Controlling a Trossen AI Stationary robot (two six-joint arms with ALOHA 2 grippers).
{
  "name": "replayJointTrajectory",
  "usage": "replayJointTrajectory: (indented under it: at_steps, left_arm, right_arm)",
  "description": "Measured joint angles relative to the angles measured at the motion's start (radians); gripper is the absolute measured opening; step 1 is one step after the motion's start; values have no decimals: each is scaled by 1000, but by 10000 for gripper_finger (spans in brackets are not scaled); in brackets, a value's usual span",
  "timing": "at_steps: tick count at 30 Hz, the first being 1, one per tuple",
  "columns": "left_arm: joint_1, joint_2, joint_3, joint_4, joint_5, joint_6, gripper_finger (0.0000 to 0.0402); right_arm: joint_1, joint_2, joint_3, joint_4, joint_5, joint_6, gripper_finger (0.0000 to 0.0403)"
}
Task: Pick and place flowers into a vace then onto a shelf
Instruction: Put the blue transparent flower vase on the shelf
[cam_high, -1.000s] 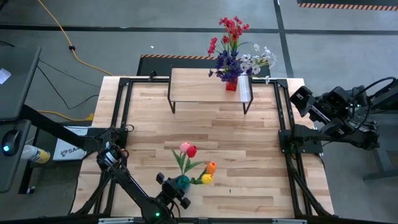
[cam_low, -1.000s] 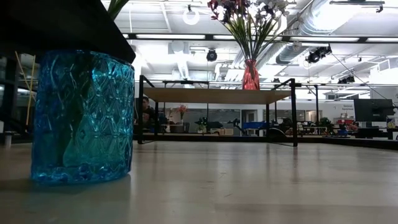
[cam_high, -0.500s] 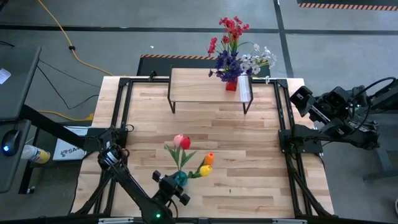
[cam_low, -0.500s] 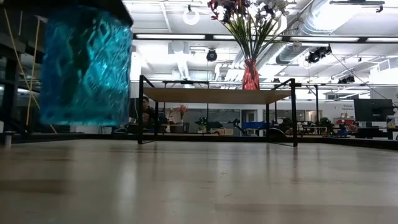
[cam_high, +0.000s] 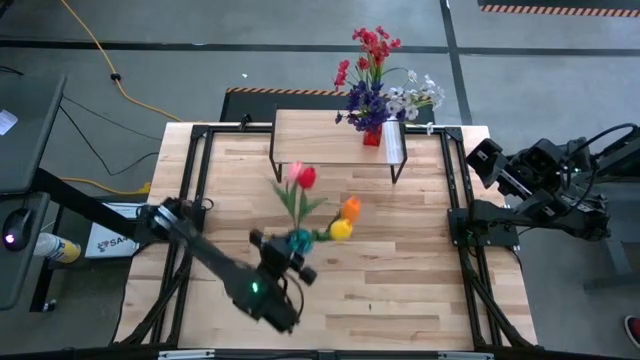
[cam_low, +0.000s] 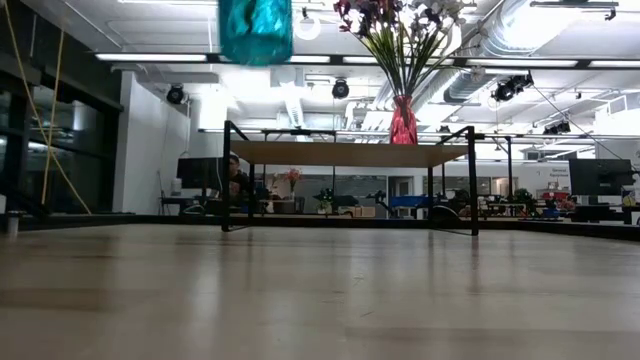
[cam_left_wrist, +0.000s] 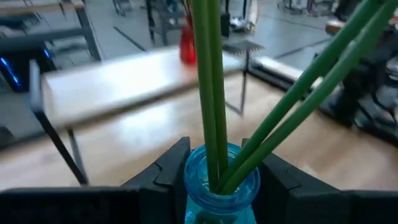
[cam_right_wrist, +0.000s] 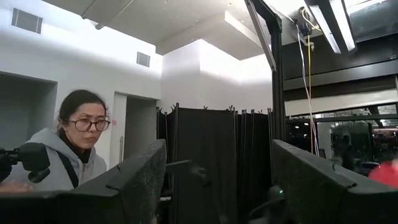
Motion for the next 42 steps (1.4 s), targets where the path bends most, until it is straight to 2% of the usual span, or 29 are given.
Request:
replayJointTrajectory:
  at_steps: [9, 15, 22, 27, 39, 42]
  left_arm:
    - [214, -210, 0, -1, -46, 242, 160]
    - [378, -293, 2, -1, -62, 303, 160]
    - [560, -306, 1, 13, -52, 295, 160]
    - [649, -292, 0, 97, -32, 311, 160]
    - [762, -234, 2, 522, 22, 690, 160]
    - [788, -220, -1, 547, 63, 734, 160]
  right_arm:
    - [0, 0, 0, 76, 0, 2, 279]
    - [0, -1, 1, 130, -1, -3, 280]
    - [-1, -1, 38, 130, -9, -6, 279]
    - [-3, -1, 64, 126, -60, -27, 280]
    - [-3, -1, 73, 121, -84, -33, 279]
    - [-3, -1, 73, 121, -107, -32, 279]
